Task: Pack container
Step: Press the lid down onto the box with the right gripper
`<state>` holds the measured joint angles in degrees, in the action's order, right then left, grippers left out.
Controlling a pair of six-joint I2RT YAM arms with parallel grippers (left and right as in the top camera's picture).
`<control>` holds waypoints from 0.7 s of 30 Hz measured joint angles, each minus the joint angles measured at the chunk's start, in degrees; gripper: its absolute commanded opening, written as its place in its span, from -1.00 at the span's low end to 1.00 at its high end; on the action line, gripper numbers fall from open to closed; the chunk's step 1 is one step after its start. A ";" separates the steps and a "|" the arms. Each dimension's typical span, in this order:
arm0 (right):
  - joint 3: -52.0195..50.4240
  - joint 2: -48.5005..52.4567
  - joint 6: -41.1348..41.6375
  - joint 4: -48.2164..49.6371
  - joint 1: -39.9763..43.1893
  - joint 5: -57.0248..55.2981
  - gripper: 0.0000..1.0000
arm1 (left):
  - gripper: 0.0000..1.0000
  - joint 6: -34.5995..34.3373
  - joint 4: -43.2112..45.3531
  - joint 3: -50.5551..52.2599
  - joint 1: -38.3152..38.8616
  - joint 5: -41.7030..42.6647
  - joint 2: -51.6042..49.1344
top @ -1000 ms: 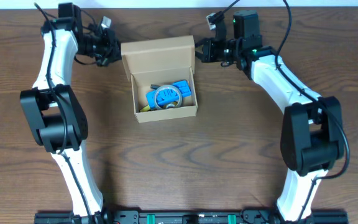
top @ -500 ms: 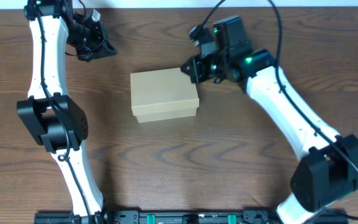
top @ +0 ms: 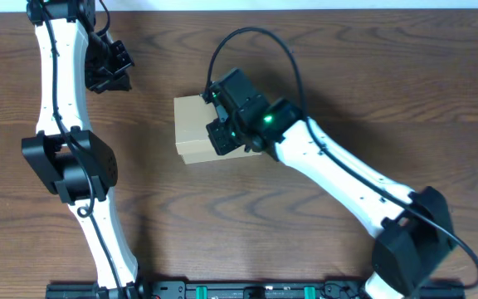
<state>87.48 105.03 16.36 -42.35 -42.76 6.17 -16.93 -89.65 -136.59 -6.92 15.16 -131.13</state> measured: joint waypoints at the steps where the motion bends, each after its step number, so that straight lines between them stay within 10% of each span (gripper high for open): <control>1: 0.00 1.27 0.20 0.04 -0.02 -0.52 -0.98 | -0.89 -0.04 0.00 0.00 0.00 -0.37 0.00; 21: 0.66 6.05 1.03 1.95 0.04 -1.62 -0.98 | -0.88 -0.79 -0.07 0.00 0.00 -2.34 0.00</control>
<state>88.14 111.09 17.39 -40.40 -42.72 4.56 -17.72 -89.71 -136.59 -6.92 12.82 -131.13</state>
